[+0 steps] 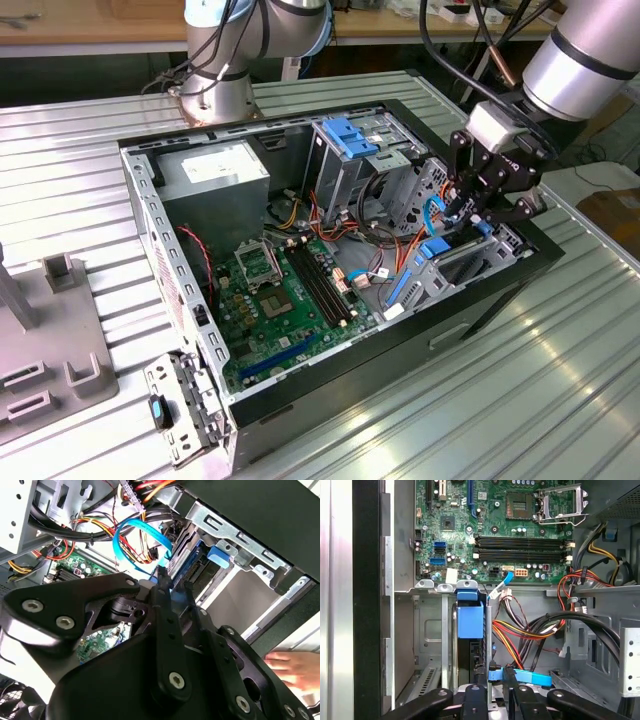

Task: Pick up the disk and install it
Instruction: 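Insert the first disk wire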

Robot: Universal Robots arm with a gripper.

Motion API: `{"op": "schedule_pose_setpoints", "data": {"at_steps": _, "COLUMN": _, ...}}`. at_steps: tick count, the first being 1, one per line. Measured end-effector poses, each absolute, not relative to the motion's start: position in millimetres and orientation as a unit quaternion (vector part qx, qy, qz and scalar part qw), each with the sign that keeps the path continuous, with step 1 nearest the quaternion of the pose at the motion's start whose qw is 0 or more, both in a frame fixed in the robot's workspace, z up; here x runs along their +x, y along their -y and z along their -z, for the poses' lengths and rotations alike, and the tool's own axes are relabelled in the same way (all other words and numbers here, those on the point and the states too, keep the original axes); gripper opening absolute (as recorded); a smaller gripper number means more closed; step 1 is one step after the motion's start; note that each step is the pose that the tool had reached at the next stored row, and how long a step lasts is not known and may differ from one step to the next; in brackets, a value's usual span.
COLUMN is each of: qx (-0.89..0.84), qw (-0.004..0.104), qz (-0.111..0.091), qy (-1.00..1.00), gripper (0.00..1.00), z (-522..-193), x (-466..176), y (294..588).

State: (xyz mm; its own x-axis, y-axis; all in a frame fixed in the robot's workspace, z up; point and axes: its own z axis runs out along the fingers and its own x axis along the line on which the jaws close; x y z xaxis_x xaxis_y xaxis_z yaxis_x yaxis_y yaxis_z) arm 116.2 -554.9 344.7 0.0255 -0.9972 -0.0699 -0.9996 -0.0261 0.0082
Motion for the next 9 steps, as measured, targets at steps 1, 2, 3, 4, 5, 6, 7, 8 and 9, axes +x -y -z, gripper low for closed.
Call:
{"op": "schedule_pose_setpoints", "data": {"at_steps": 1, "qx": -0.716, "qw": 0.021, "qz": -0.028, "qy": -0.697, "gripper": 0.27, "z": -344.8, "x": 116.2, "y": 554.9}}
{"op": "schedule_pose_setpoints", "data": {"at_steps": 2, "qx": -0.716, "qw": 0.021, "qz": -0.028, "qy": -0.697, "gripper": 0.27, "z": -344.8, "x": 116.2, "y": 554.9}}
{"op": "schedule_pose_setpoints", "data": {"at_steps": 3, "qx": -0.716, "qw": 0.022, "qz": -0.029, "qy": -0.697, "gripper": 0.27, "z": -344.7, "x": 116.2, "y": 555.0}}
{"op": "schedule_pose_setpoints", "data": {"at_steps": 4, "qx": -0.715, "qw": 0.041, "qz": -0.047, "qy": -0.696, "gripper": 0.27, "z": -344.7, "x": 116.2, "y": 555.0}}
{"op": "schedule_pose_setpoints", "data": {"at_steps": 5, "qx": -0.714, "qw": 0.049, "qz": -0.055, "qy": -0.696, "gripper": 0.27, "z": -344.8, "x": 116.2, "y": 555.0}}
{"op": "schedule_pose_setpoints", "data": {"at_steps": 6, "qx": -0.714, "qw": 0.05, "qz": -0.056, "qy": -0.696, "gripper": 0.27, "z": -344.8, "x": 116.2, "y": 555.0}}
{"op": "schedule_pose_setpoints", "data": {"at_steps": 7, "qx": -0.714, "qw": 0.051, "qz": -0.056, "qy": -0.696, "gripper": 0.27, "z": -344.8, "x": 116.2, "y": 555.0}}
{"op": "schedule_pose_setpoints", "data": {"at_steps": 8, "qx": -0.714, "qw": 0.051, "qz": -0.057, "qy": -0.696, "gripper": 0.27, "z": -344.8, "x": 116.2, "y": 554.9}}
{"op": "schedule_pose_setpoints", "data": {"at_steps": 9, "qx": -0.714, "qw": 0.051, "qz": -0.057, "qy": -0.696, "gripper": 0.27, "z": -344.7, "x": 116.2, "y": 555.0}}
